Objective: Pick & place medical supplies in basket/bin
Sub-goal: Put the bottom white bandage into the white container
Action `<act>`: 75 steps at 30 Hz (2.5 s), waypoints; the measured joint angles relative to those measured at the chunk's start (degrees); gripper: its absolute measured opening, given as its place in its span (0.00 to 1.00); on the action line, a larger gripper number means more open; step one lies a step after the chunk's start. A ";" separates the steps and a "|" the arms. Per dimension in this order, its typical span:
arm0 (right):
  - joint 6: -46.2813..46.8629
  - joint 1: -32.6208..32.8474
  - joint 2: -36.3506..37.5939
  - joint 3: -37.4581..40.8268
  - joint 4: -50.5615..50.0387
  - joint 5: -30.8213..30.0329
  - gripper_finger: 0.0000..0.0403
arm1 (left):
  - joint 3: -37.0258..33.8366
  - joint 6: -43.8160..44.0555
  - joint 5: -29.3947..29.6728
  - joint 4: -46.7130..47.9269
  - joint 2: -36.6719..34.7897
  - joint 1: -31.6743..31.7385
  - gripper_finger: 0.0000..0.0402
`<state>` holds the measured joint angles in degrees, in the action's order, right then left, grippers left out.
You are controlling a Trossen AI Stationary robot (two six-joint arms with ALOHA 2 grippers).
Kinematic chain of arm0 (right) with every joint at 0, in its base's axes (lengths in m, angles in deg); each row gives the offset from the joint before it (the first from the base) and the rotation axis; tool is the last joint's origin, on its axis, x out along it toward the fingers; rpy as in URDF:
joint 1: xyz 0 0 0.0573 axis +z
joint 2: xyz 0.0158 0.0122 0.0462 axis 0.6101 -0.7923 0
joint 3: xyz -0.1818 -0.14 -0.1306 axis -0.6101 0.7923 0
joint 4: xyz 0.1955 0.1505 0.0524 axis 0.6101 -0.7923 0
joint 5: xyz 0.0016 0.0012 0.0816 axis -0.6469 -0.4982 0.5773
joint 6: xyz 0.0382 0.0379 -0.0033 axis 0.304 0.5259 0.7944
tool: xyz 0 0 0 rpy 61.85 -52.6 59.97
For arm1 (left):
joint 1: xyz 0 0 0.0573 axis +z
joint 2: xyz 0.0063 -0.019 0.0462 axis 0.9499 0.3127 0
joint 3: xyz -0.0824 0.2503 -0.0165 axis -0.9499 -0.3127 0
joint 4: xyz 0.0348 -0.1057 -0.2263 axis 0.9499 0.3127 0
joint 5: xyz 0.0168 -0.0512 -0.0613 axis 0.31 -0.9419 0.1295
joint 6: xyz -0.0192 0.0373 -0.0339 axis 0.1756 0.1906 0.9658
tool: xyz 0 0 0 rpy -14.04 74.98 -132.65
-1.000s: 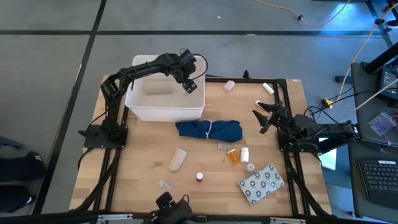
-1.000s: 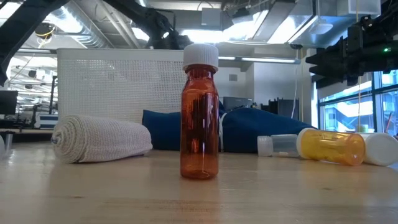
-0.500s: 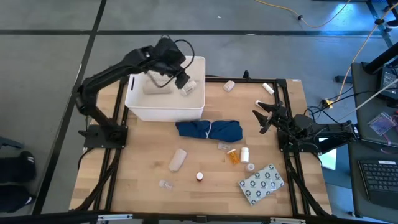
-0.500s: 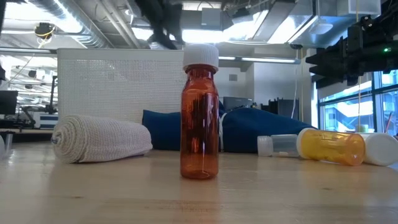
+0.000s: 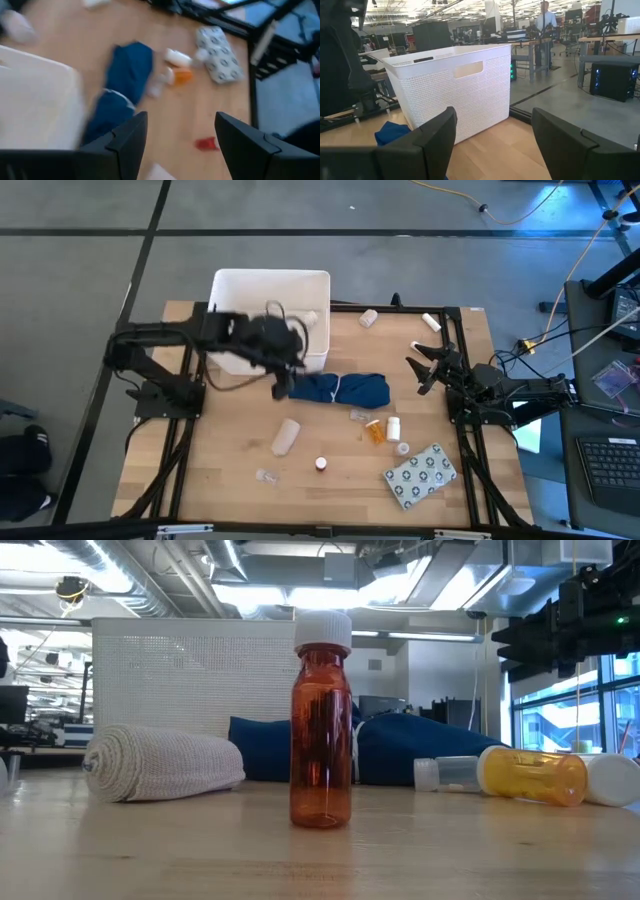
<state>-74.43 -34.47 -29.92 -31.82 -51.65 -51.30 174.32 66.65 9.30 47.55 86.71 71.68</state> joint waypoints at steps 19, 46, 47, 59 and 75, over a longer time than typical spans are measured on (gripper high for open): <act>0.50 0.00 0.00 0.00 0.00 0.02 0.64 | -0.01 21.56 3.04 -1.41 12.75 -14.27 0.62; 3.45 0.00 0.01 0.00 0.00 0.07 0.64 | -0.05 46.19 13.63 15.82 23.30 -17.63 0.83; 3.45 0.00 0.02 0.00 0.00 0.07 0.64 | -0.05 47.01 13.87 16.03 23.30 -17.80 0.83; 3.34 -0.02 0.02 0.00 0.00 0.07 0.64 | -12.70 53.06 10.07 5.46 23.97 -17.66 0.83; 3.14 -0.01 0.02 0.00 0.00 0.04 0.64 | -21.45 53.69 8.73 -6.19 23.97 -17.55 0.83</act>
<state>-71.29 -34.48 -29.90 -31.82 -51.65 -51.25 152.87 120.34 18.03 41.35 110.68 54.13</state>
